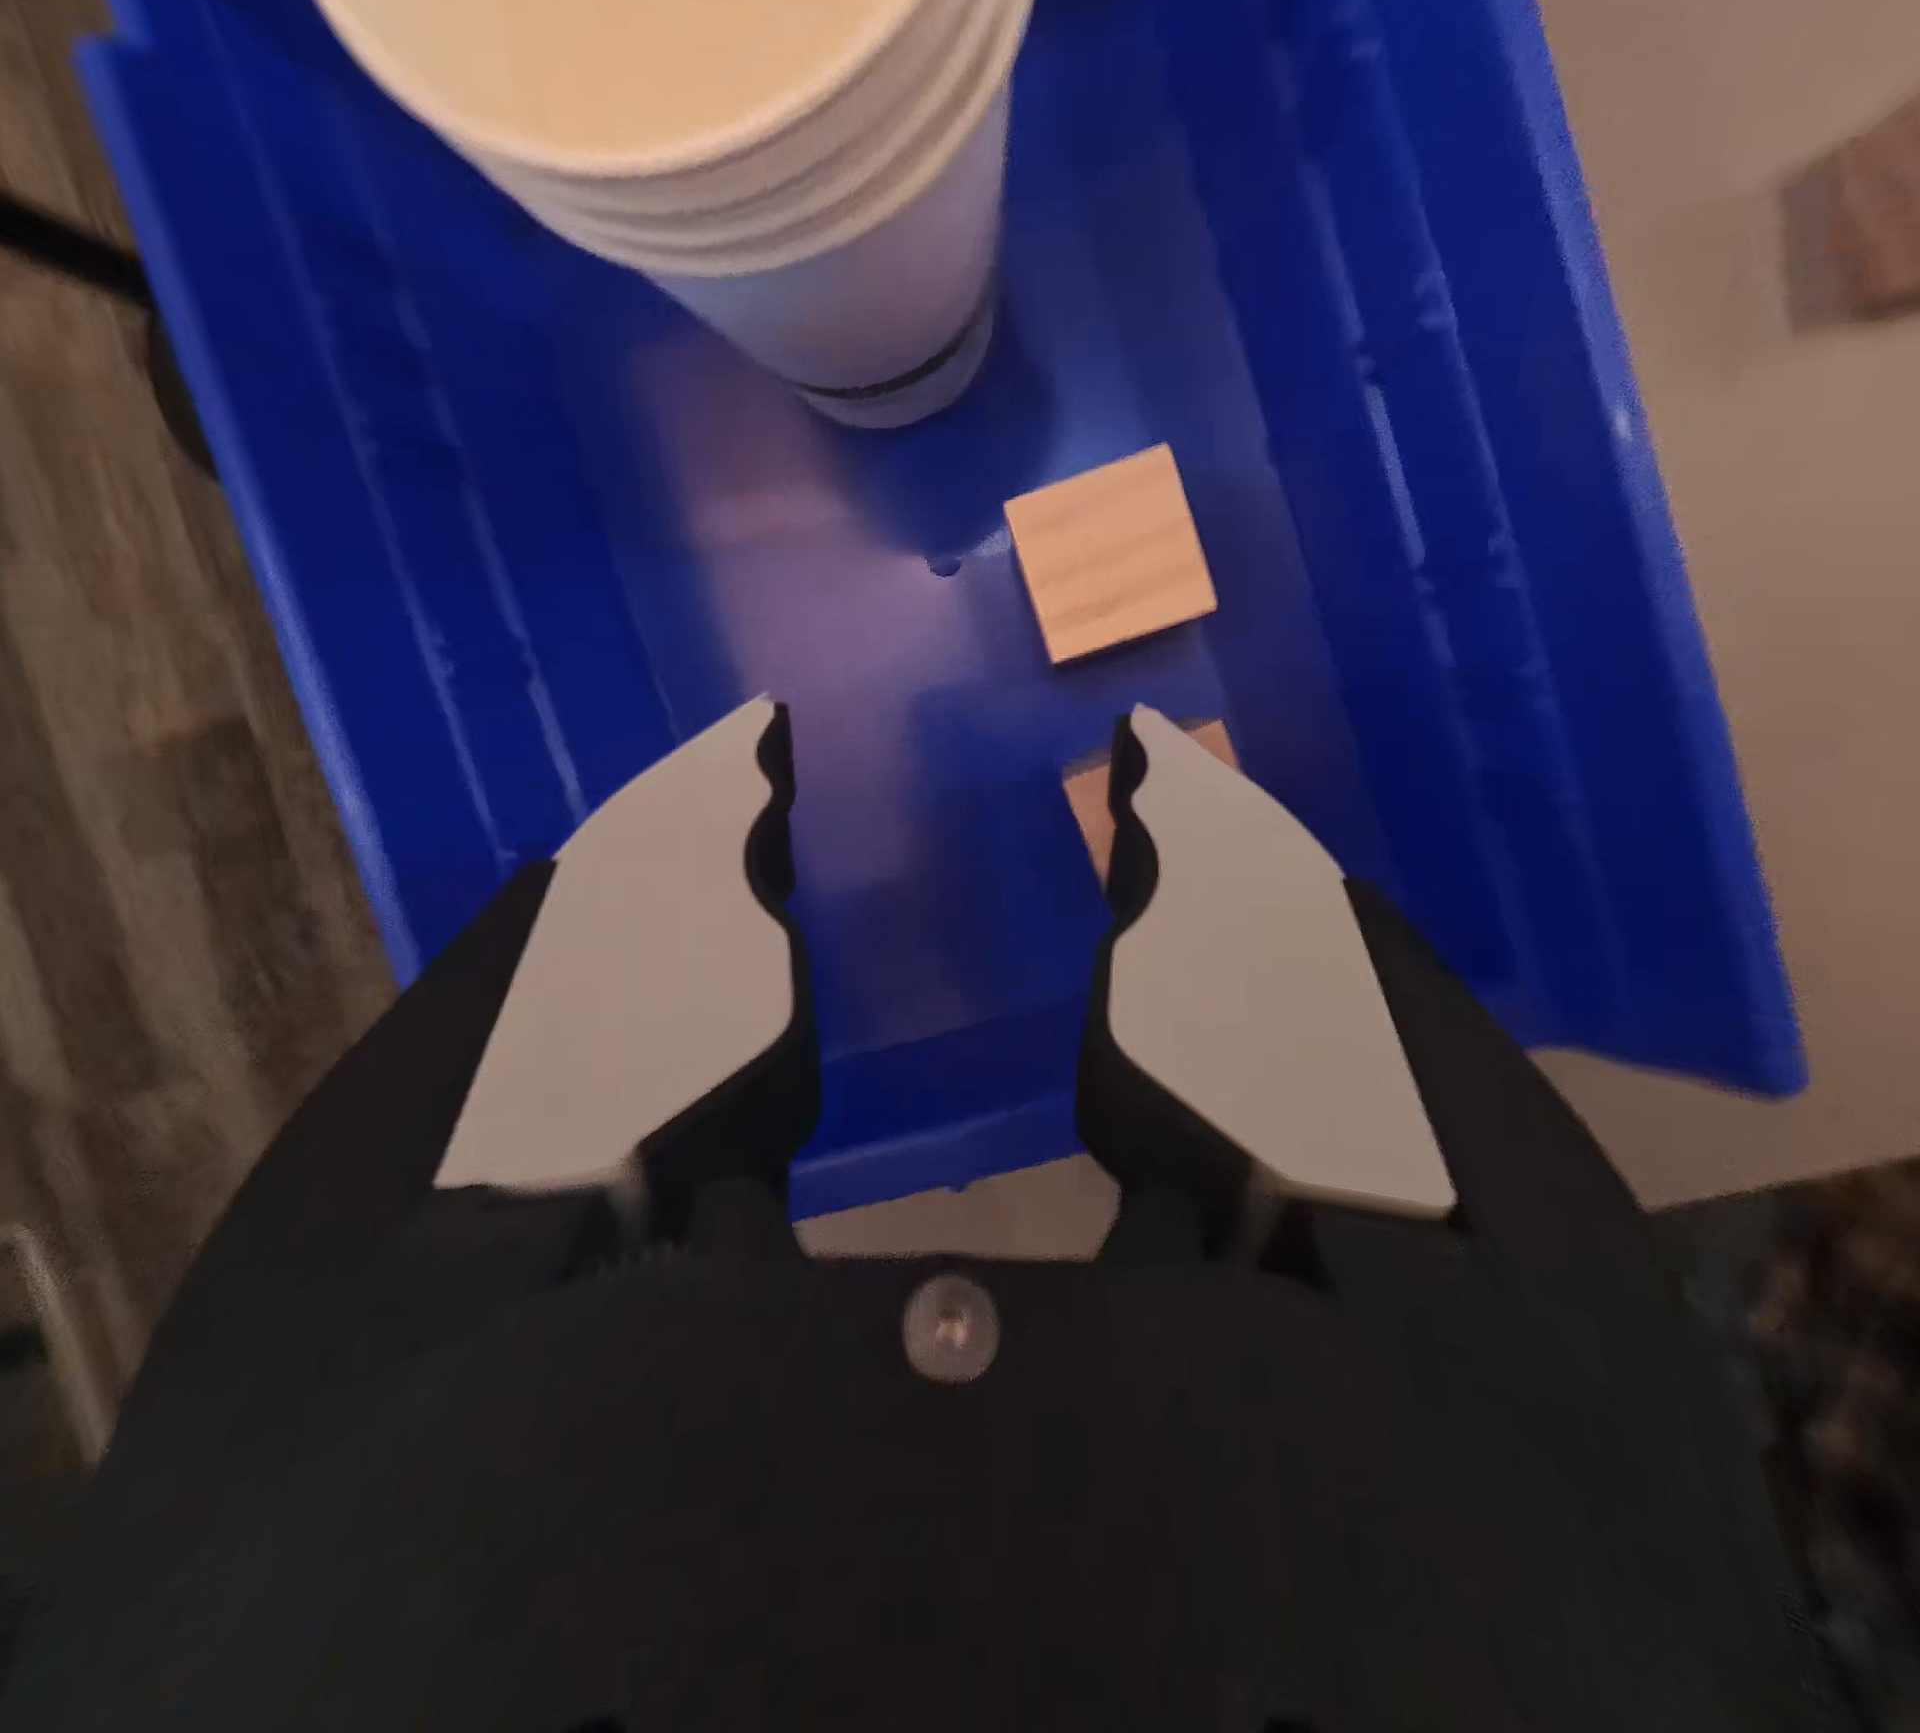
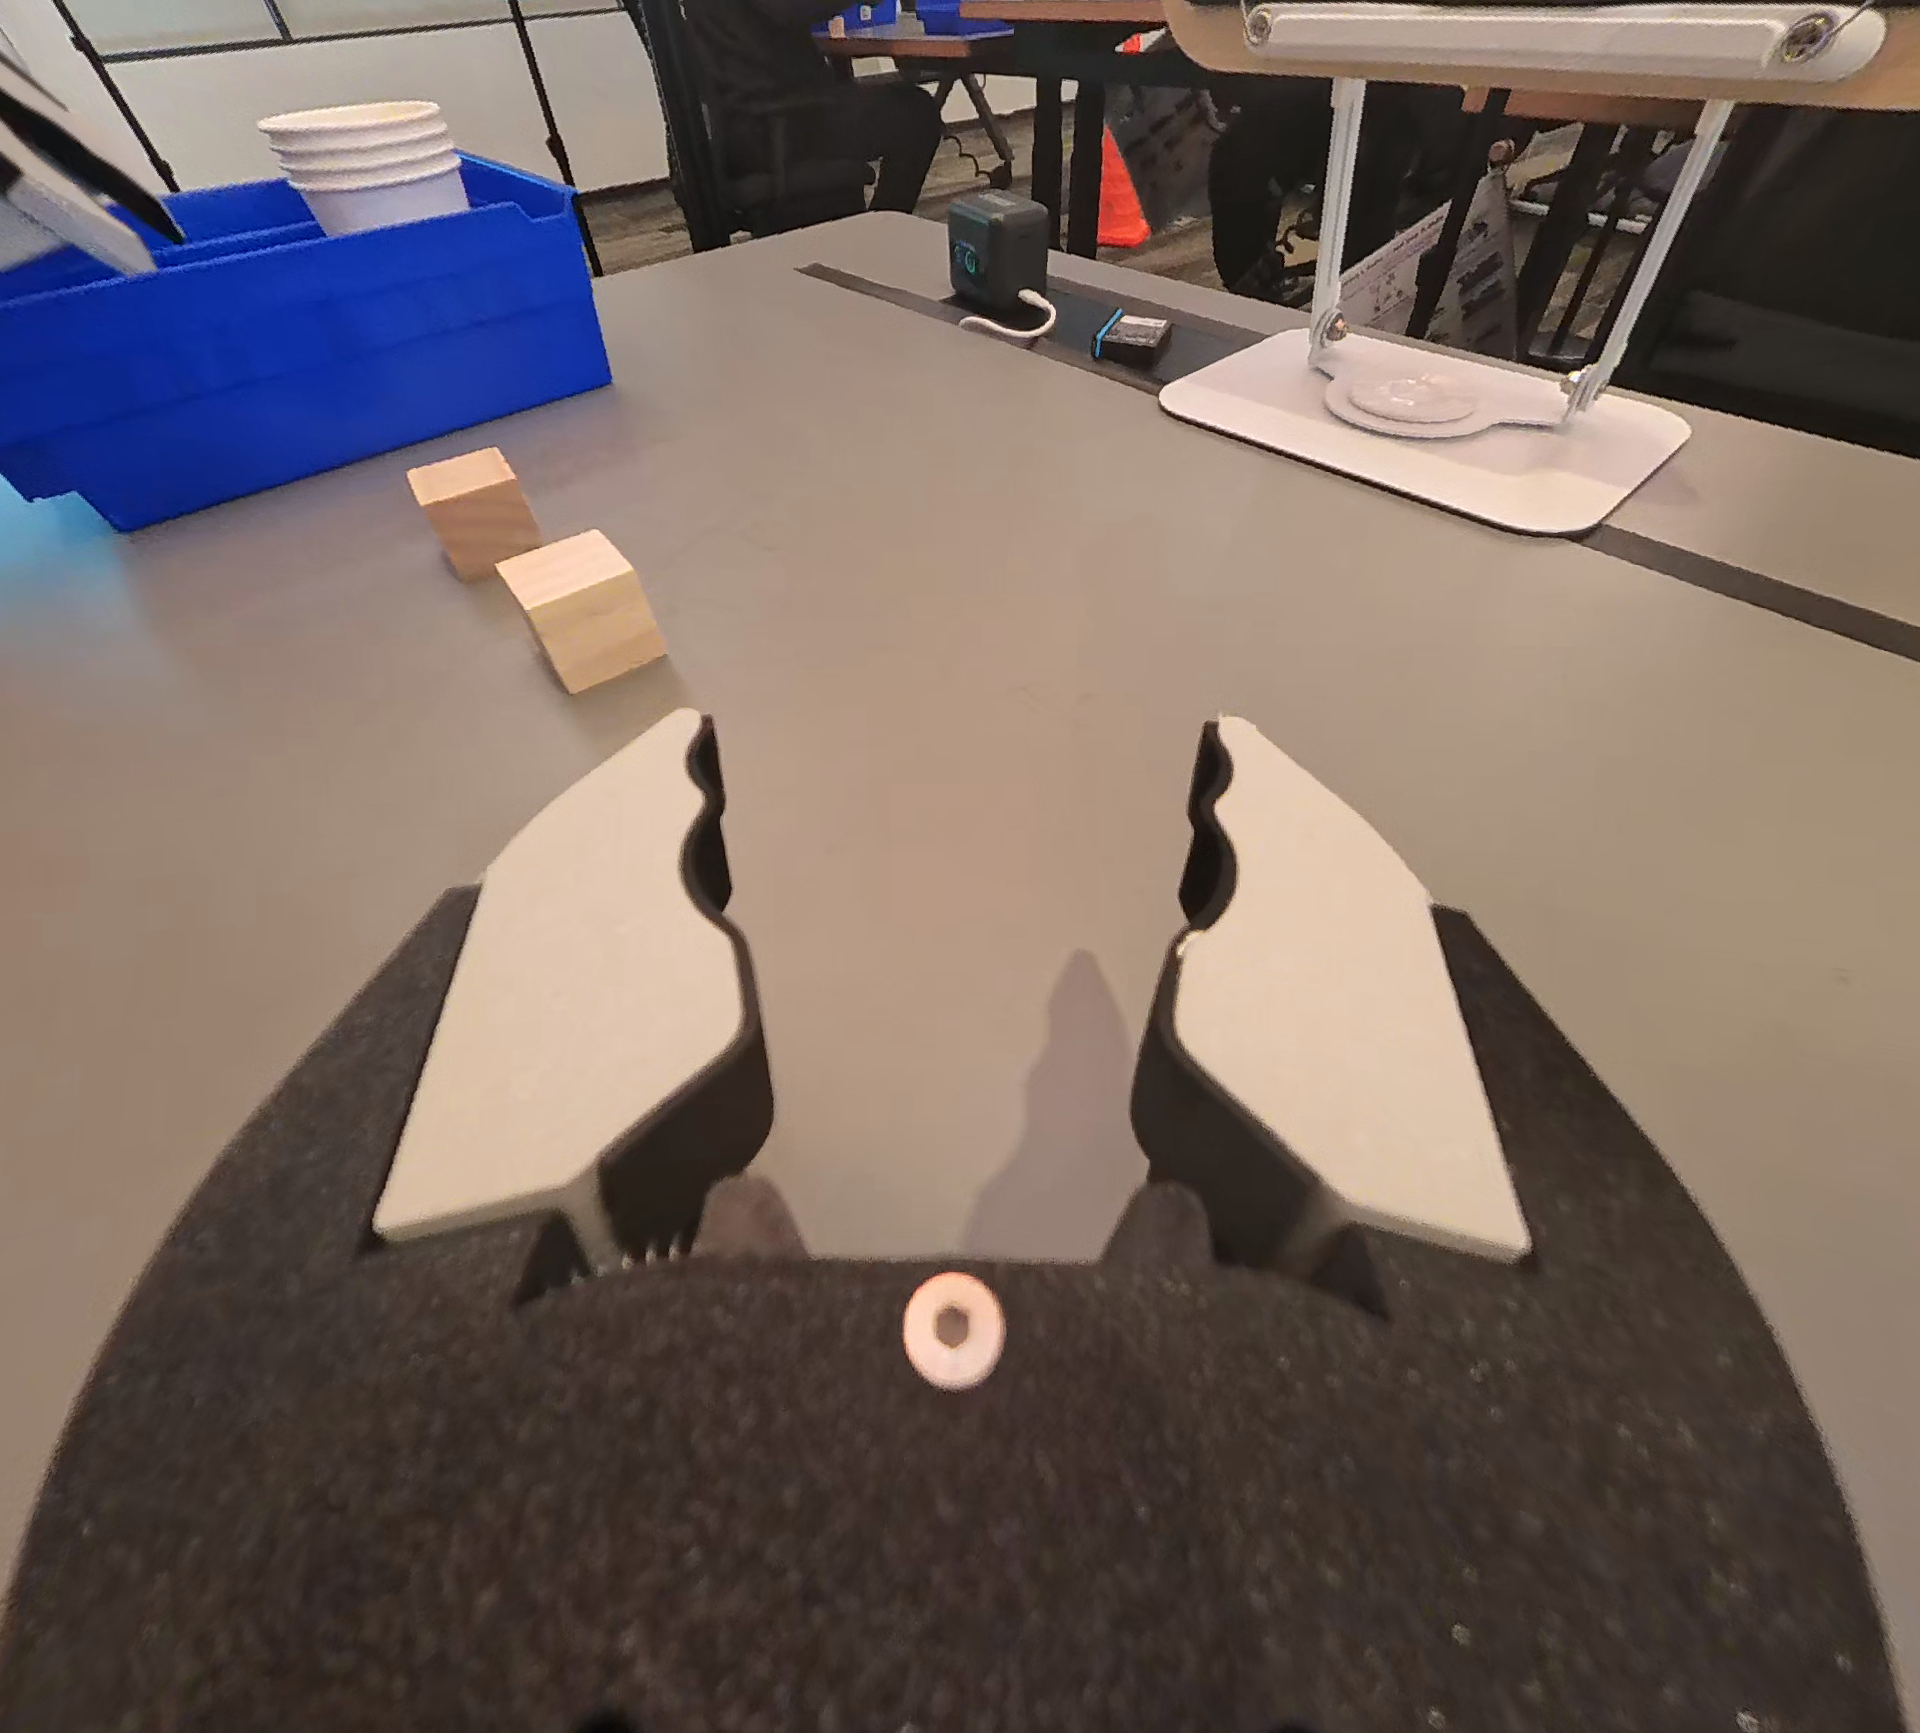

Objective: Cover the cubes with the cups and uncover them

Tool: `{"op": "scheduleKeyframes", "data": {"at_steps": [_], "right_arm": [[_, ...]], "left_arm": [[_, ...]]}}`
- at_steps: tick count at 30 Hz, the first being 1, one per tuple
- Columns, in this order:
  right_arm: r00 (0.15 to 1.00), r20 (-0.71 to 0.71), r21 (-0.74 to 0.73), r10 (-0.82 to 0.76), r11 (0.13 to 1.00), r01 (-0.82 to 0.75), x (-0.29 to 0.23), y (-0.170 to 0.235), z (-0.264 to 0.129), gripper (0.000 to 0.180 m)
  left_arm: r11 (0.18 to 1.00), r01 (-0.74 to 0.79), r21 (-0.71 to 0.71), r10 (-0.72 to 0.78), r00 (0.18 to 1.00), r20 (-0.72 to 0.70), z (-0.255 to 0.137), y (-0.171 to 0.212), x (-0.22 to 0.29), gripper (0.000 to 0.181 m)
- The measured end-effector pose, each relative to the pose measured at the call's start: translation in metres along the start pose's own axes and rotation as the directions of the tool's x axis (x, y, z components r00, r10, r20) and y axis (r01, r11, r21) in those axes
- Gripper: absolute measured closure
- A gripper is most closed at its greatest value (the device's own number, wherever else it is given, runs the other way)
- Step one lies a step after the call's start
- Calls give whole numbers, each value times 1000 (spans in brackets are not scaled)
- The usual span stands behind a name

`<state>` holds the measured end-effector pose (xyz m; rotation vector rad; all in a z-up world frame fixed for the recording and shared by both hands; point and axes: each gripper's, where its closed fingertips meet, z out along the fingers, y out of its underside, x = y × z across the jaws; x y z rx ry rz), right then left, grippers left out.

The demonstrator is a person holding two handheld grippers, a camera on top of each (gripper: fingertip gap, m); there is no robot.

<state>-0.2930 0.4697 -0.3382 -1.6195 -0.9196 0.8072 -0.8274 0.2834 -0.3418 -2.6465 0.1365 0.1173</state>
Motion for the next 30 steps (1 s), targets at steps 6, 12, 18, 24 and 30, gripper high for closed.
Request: {"op": "scheduleKeyframes", "data": {"at_steps": [6,12,18,24,30], "right_arm": [[1000,15,10,-24,1000,24,-7,-4,0,94],[999,27,-1,-34,999,34,-12,-3,2,95],[999,22,4,-36,999,36,-12,-4,1,95],[1000,11,11,-27,1000,27,-8,-5,-1,96],[1000,5,14,-15,1000,15,-5,-5,-1,96]], "left_arm": [[942,326,85,-322,945,-56,15,-20,14,117],[909,417,19,-415,908,-57,45,-12,23,101],[908,411,-75,-410,911,32,68,2,18,95],[926,351,-141,-361,931,-50,83,2,27,134],[956,291,-36,-293,952,-92,41,-13,10,135]]}}
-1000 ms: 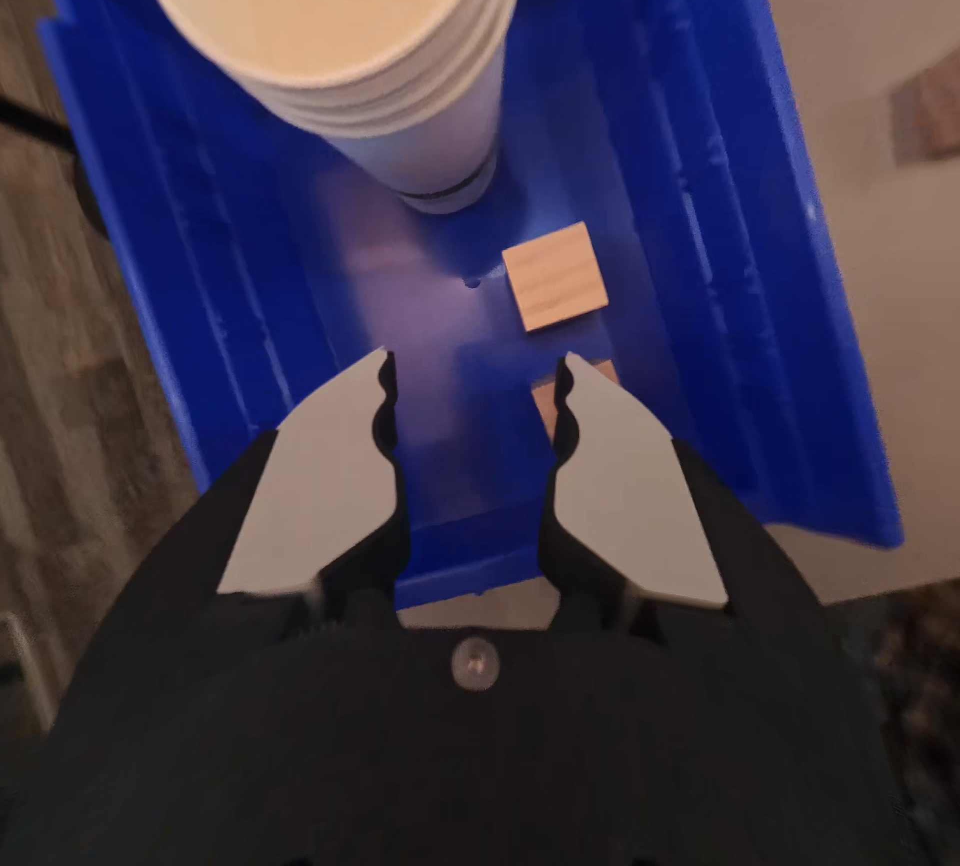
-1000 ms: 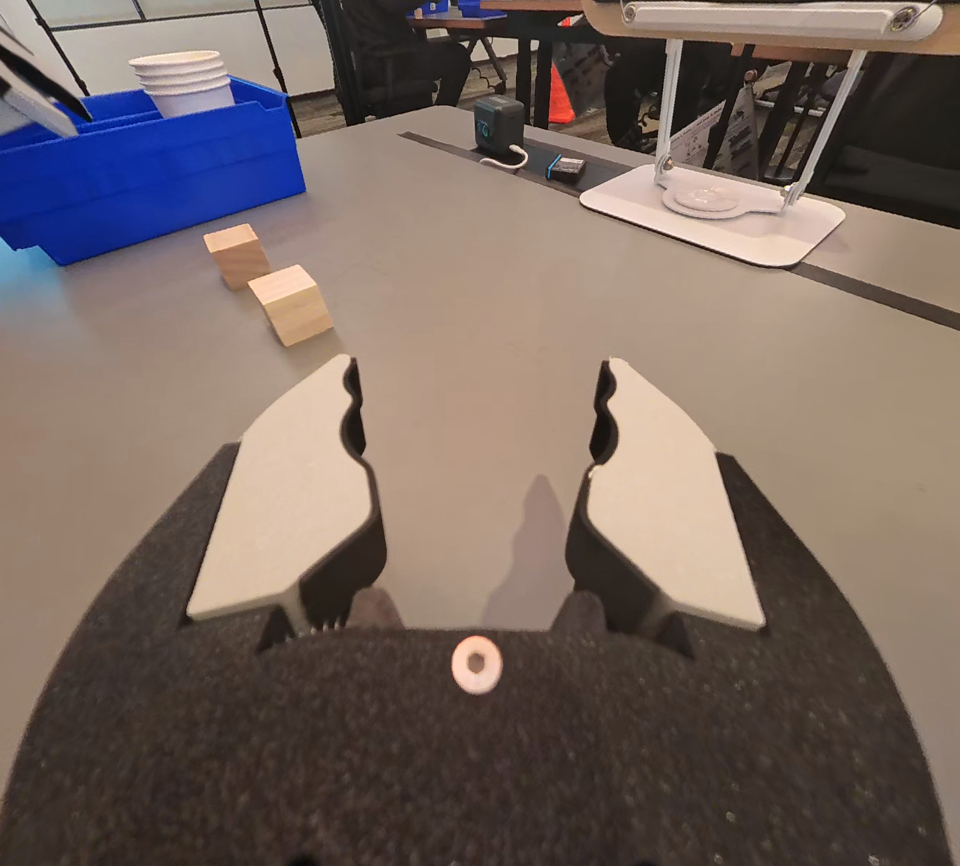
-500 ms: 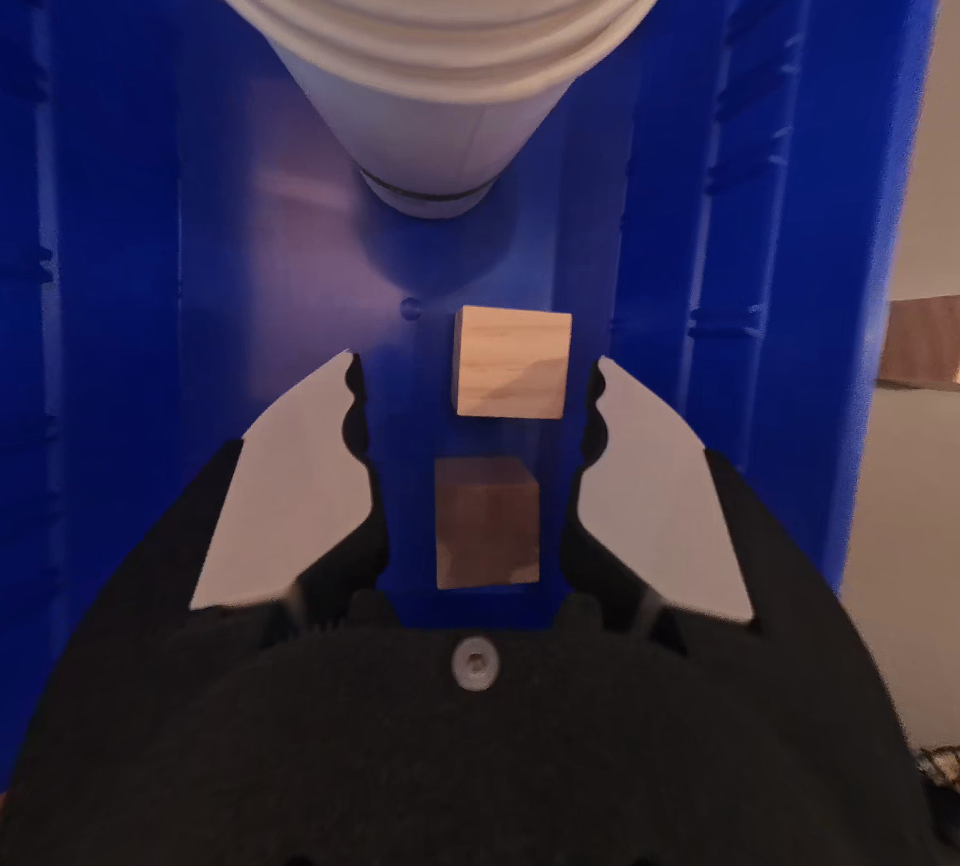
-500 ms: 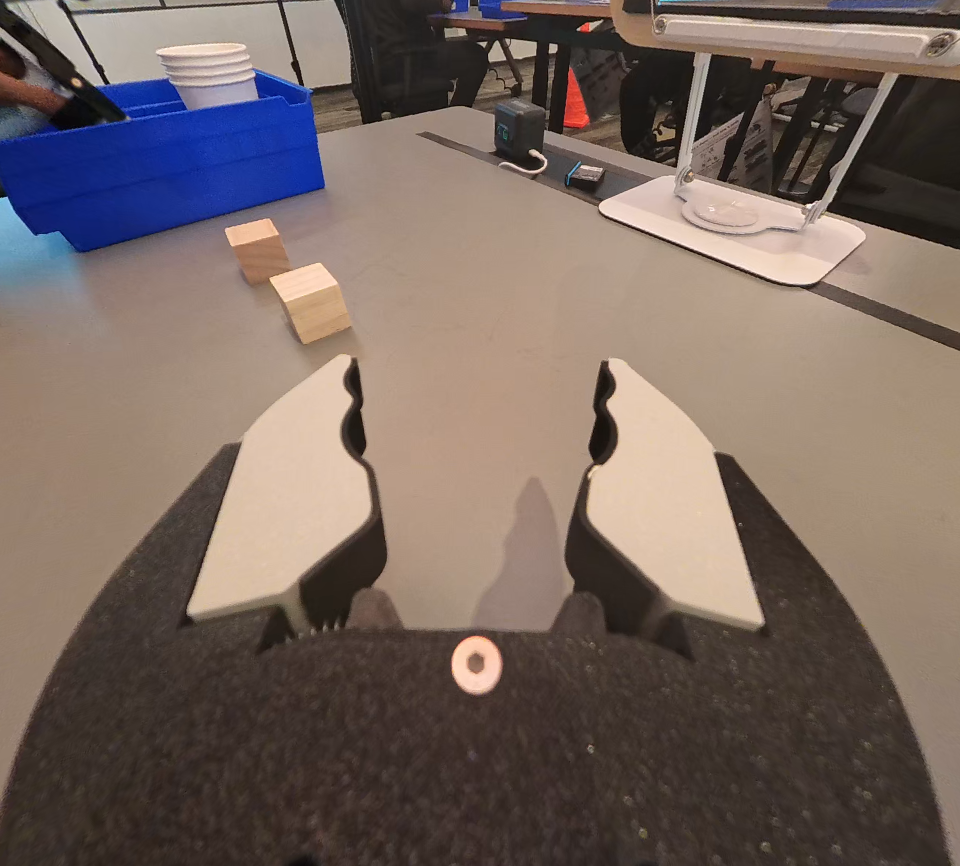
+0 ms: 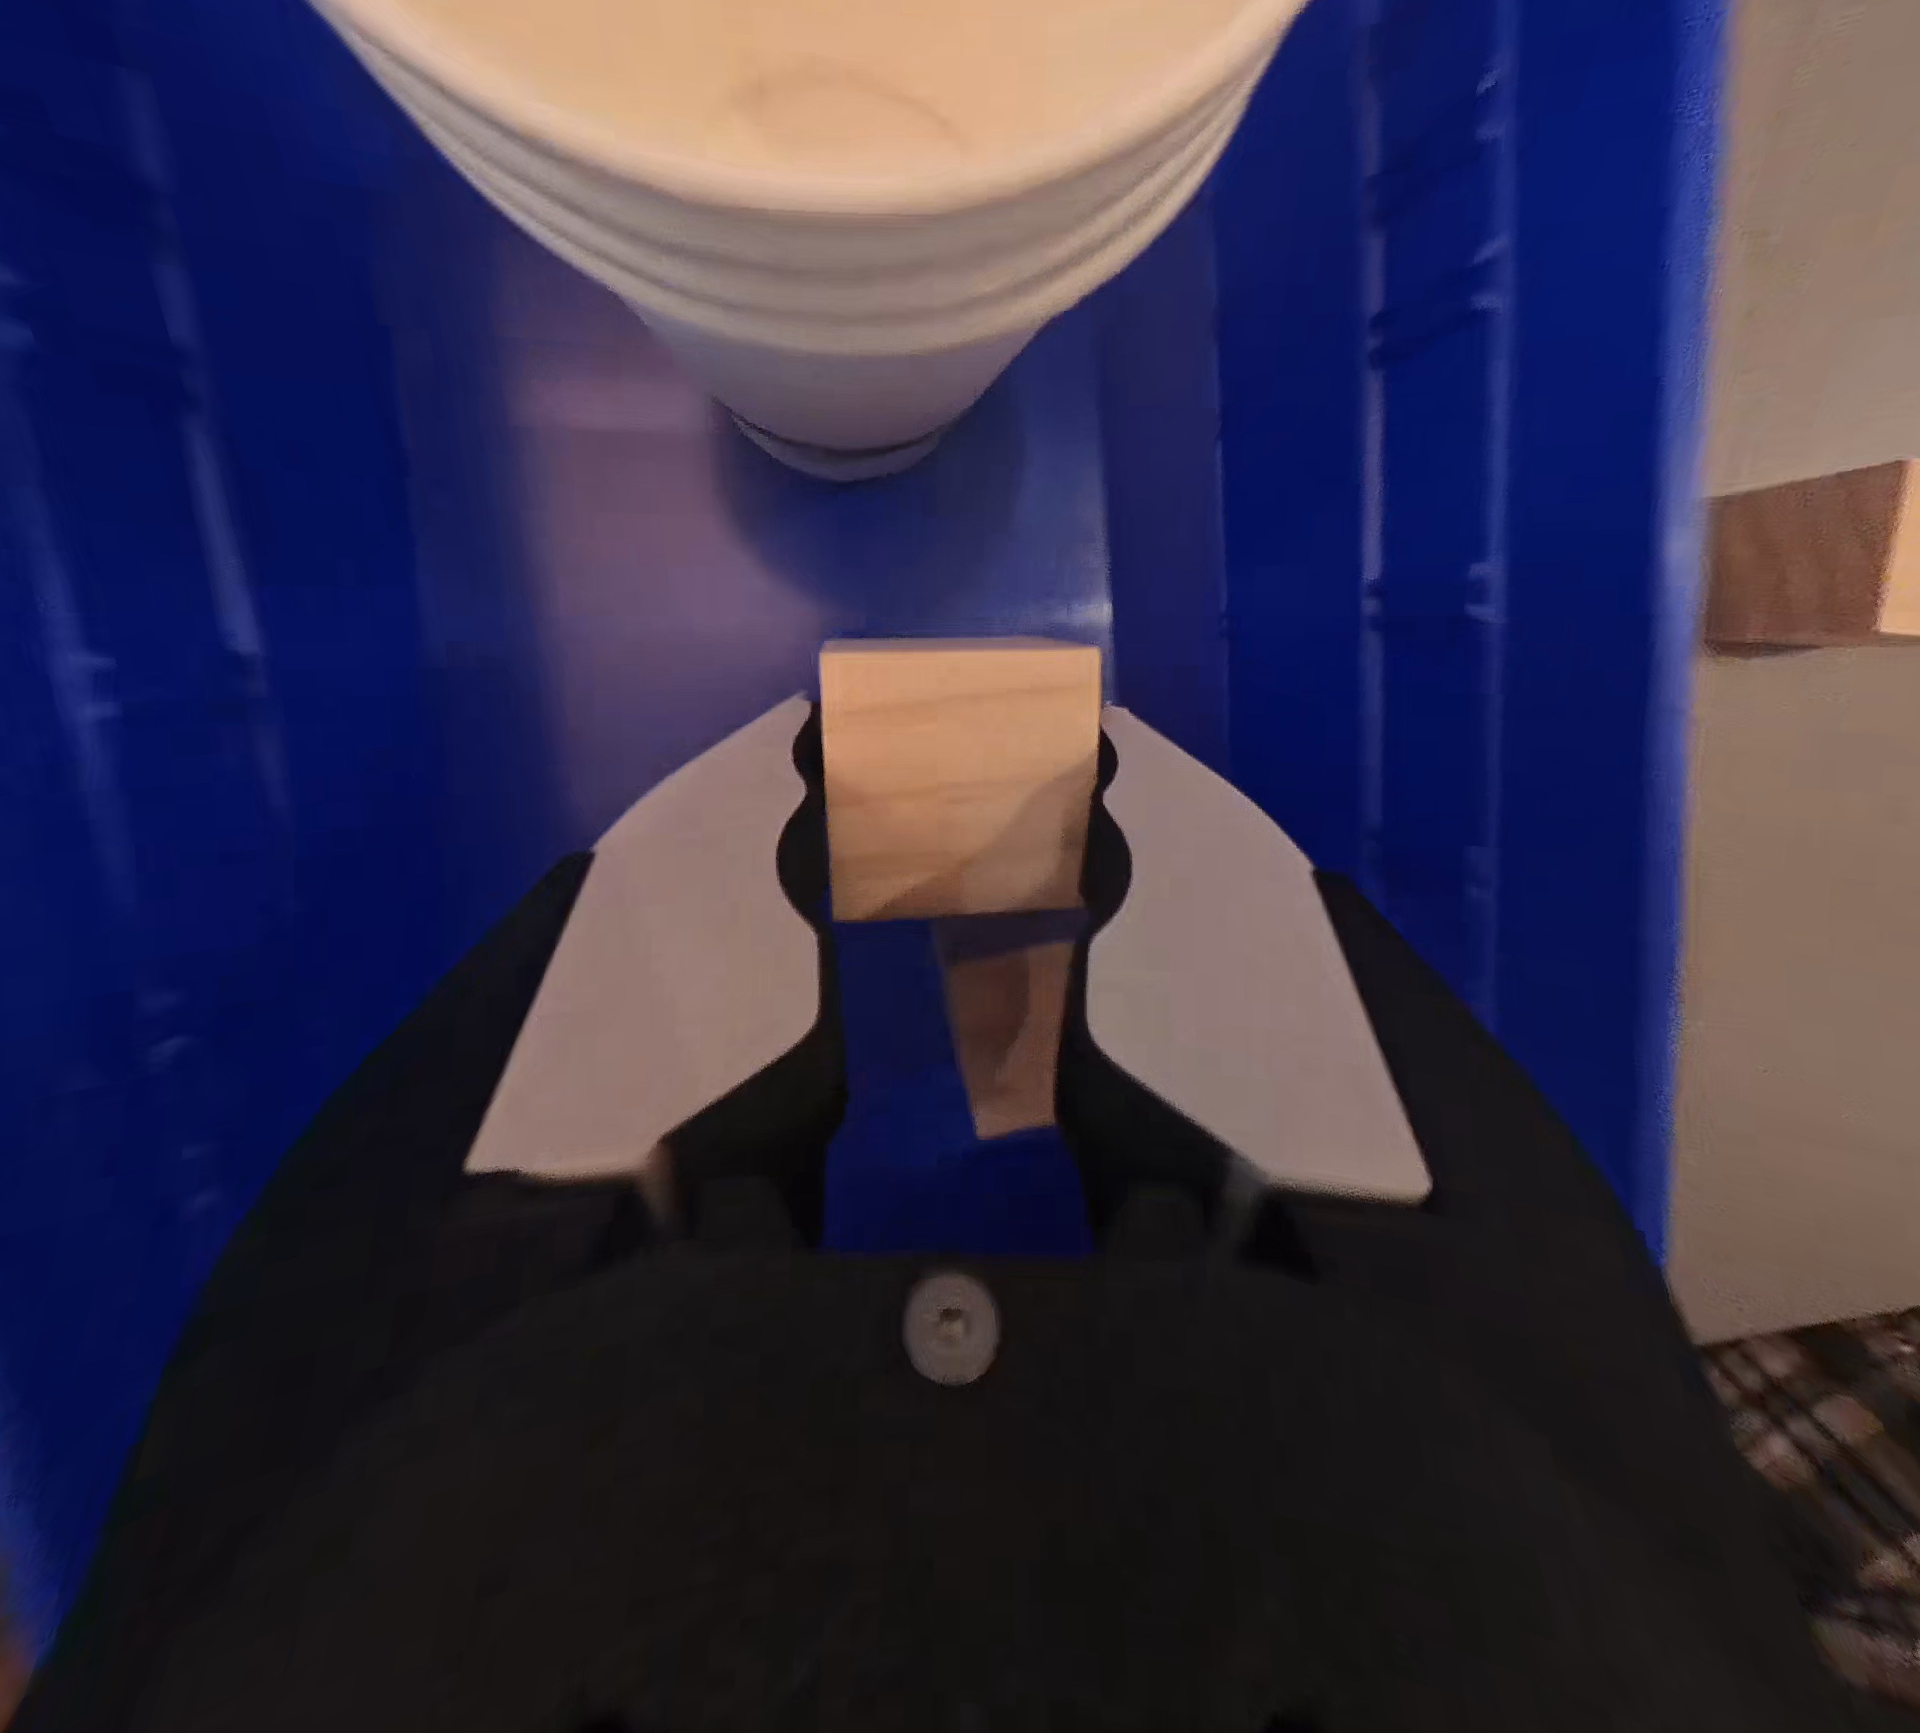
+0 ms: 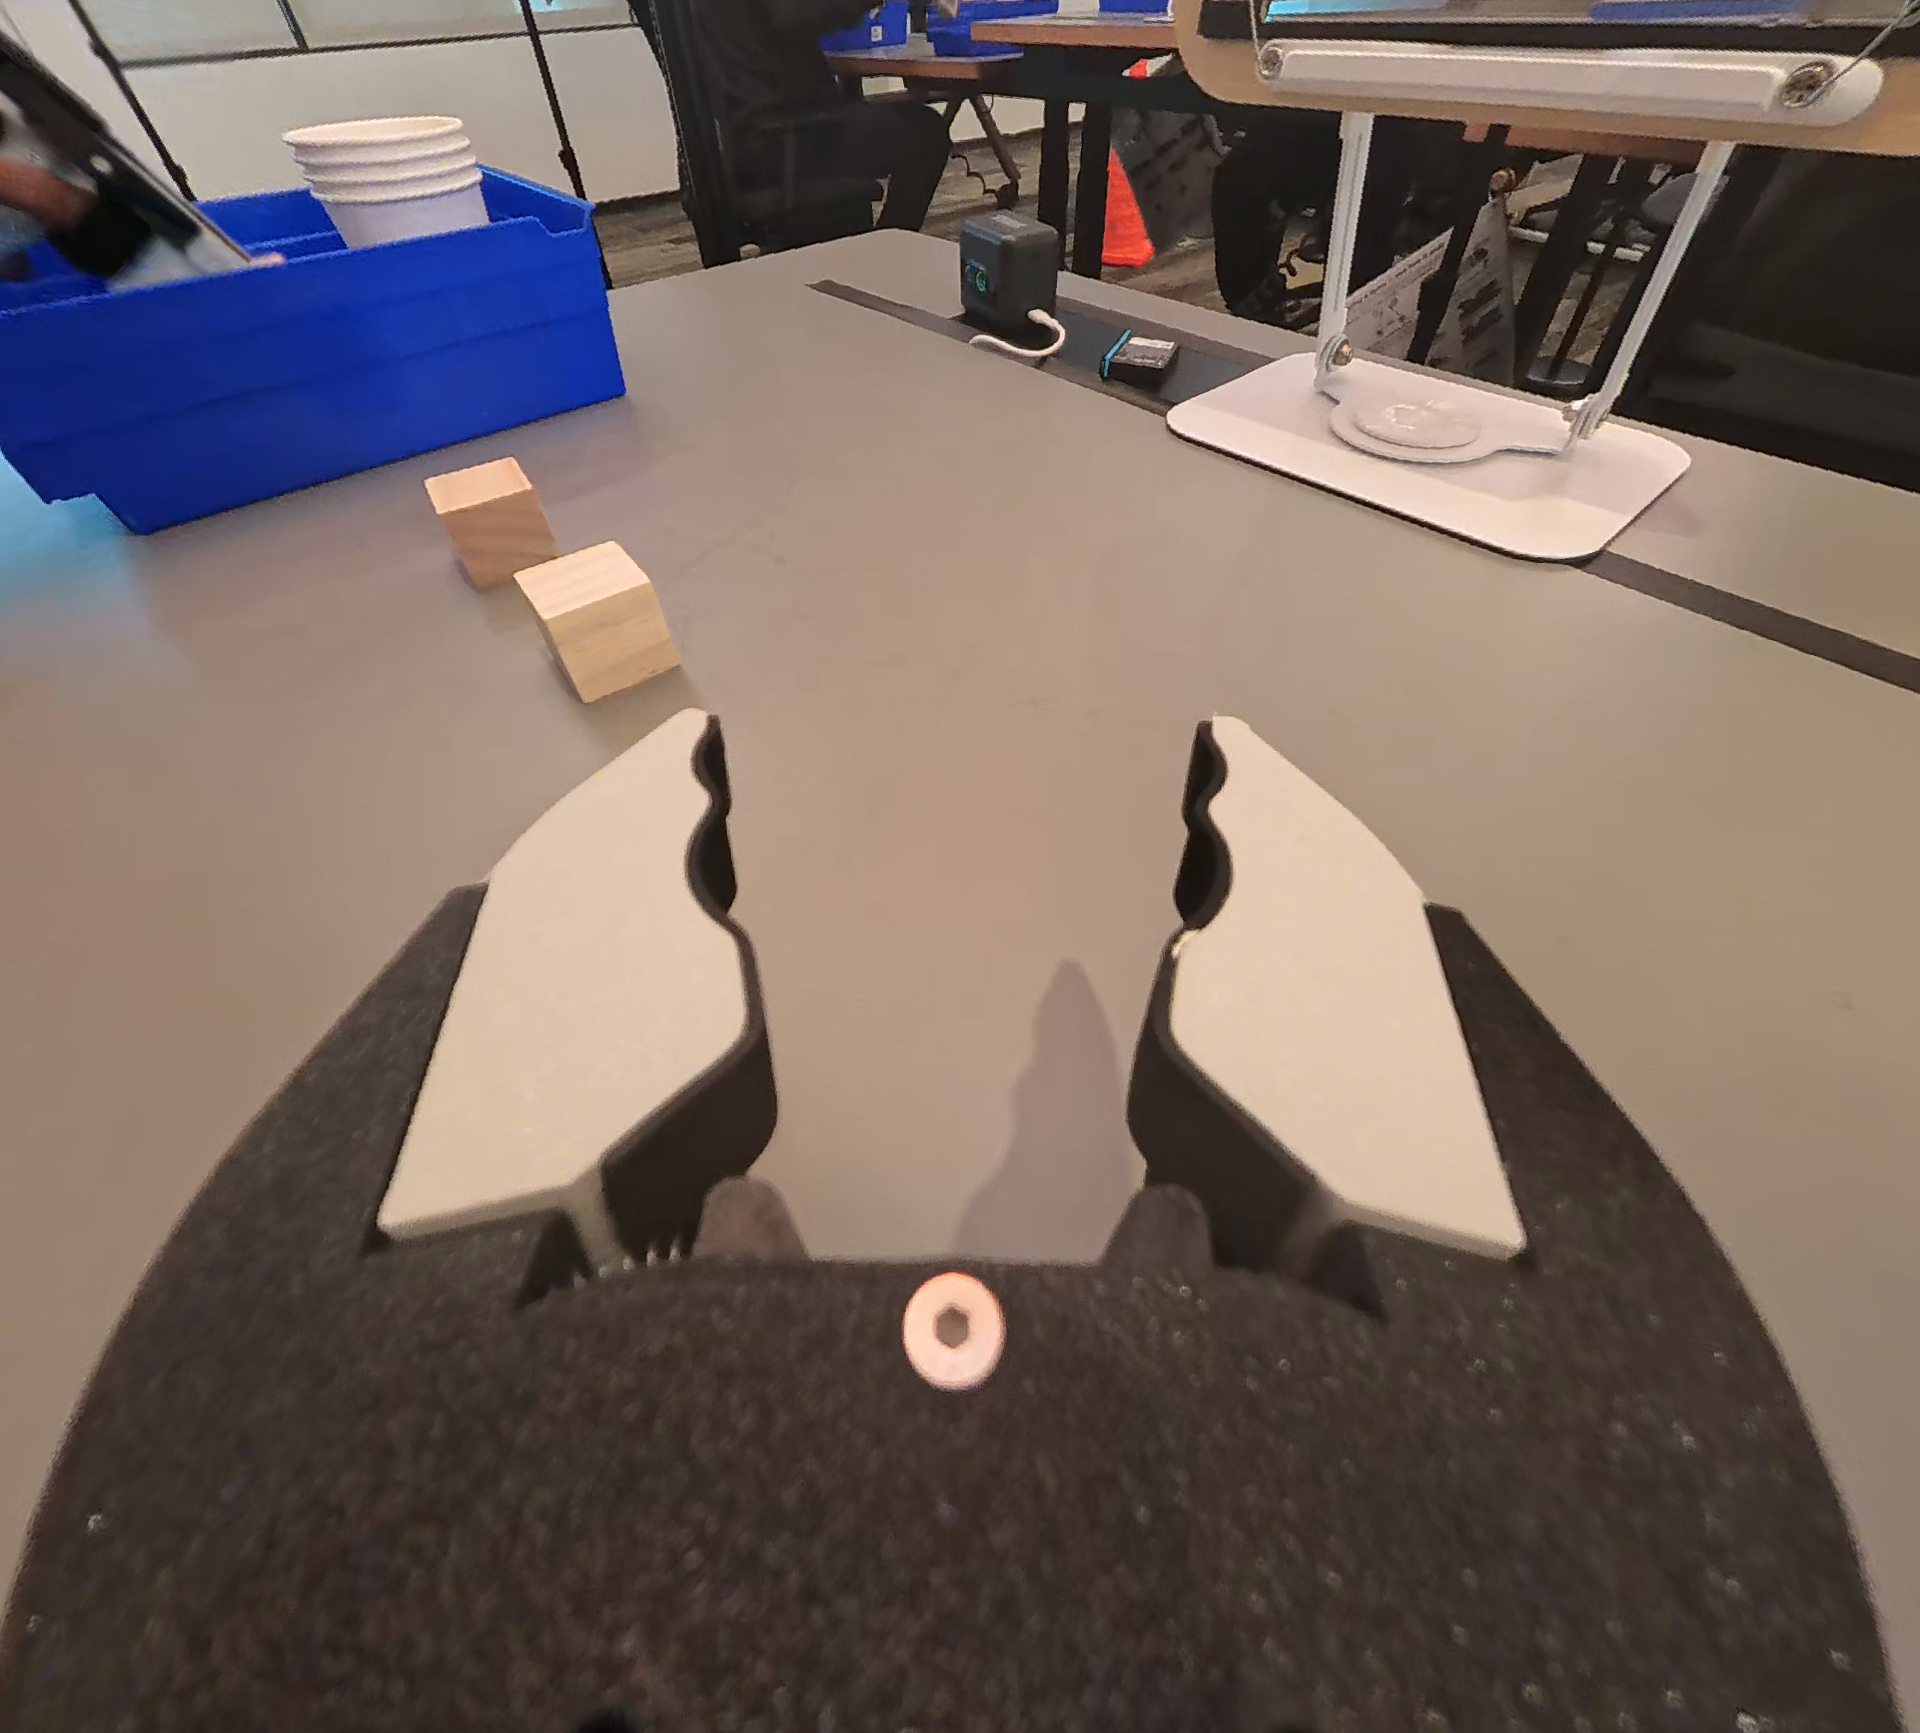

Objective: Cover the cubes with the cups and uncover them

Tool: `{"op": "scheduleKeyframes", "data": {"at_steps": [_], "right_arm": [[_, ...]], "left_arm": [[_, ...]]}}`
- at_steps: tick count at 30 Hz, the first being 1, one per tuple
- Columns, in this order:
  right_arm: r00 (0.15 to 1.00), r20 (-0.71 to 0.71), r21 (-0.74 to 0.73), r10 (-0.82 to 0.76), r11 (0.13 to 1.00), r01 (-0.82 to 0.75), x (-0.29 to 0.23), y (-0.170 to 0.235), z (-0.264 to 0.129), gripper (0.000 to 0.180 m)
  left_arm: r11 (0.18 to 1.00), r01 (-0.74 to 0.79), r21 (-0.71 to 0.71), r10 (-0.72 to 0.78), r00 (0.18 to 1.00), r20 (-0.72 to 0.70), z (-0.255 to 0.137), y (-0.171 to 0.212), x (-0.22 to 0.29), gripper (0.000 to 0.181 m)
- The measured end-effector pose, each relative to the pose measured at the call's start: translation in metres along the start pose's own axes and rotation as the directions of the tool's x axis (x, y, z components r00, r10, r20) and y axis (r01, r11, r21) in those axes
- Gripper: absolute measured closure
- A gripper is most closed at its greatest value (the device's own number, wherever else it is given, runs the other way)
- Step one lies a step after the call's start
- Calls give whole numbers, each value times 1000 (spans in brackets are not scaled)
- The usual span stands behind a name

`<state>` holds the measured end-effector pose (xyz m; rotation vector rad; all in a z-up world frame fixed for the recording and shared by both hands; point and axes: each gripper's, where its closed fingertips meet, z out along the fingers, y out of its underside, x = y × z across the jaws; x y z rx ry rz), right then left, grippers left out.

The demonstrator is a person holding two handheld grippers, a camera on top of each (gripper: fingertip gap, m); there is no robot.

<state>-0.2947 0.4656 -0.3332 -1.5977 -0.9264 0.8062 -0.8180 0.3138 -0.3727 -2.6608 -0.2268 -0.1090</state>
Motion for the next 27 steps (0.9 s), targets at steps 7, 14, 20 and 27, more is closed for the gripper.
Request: {"op": "scheduleKeyframes", "data": {"at_steps": [7,14,20,27], "right_arm": [[1000,-2,4,-9,1000,9,0,-1,-1,96],[1000,-14,8,-16,1000,16,6,1,-2,96],[997,15,88,-70,994,69,0,-13,-12,97],[1000,-10,131,-22,991,23,13,-21,-19,97]], "left_arm": [[940,-287,183,298,954,-37,-87,-52,74,135],[528,-833,168,847,501,-179,-48,-62,294,135],[226,-958,176,900,136,-415,33,-31,409,135],[95,-985,142,893,21,-449,89,-18,440,135]]}}
